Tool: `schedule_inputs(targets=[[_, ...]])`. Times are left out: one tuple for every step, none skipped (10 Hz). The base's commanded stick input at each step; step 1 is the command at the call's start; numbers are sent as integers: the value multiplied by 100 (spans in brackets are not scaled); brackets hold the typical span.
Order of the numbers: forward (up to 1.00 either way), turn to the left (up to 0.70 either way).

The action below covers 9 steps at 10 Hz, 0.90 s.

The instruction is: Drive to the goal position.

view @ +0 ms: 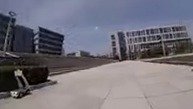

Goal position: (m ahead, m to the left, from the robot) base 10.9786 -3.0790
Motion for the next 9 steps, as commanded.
schedule_inputs(targets=[[99,0],[99,0],[99,0],[99,0],[99,0],[99,0],[99,0],[99,-5],[99,-36]])
